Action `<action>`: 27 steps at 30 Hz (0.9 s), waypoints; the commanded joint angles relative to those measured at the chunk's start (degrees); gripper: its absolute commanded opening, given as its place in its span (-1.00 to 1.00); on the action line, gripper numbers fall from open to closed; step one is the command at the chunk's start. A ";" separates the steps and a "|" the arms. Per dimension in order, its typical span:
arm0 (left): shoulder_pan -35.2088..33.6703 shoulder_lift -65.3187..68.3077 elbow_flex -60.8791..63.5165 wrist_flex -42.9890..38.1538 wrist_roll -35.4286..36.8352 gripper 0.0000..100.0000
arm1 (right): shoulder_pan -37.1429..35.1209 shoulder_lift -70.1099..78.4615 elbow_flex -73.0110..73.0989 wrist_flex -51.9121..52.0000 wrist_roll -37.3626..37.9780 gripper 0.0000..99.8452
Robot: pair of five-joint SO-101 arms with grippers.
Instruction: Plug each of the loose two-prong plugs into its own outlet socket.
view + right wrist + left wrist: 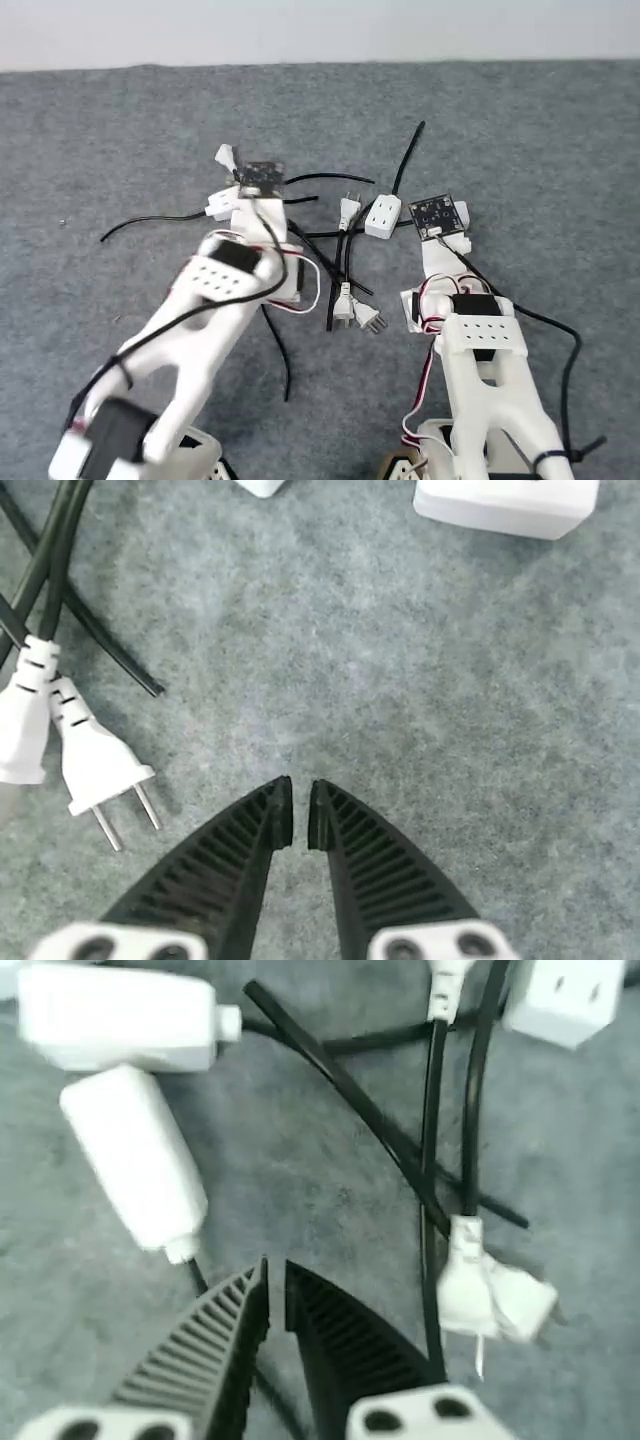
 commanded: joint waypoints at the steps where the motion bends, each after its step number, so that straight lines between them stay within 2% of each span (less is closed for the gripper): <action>1: -2.37 5.54 -4.09 -4.04 -0.09 -0.98 | 0.66 -0.04 -0.62 0.48 -0.44 -0.89; 5: -9.41 6.51 -3.21 -4.22 3.78 -0.97 | 0.75 -0.04 -0.62 0.48 -0.44 -0.89; 9: -13.98 7.12 -2.51 -4.40 3.96 -0.97 | 0.75 -0.04 -0.62 0.48 -0.35 -0.89; 21: -15.56 6.59 -0.13 -4.40 3.96 -0.97 | 0.57 -0.04 -0.62 0.48 -0.35 -0.89; 27: -19.78 6.42 -2.33 -2.20 4.13 -0.75 | 0.40 -0.04 -0.62 0.48 -0.35 -0.89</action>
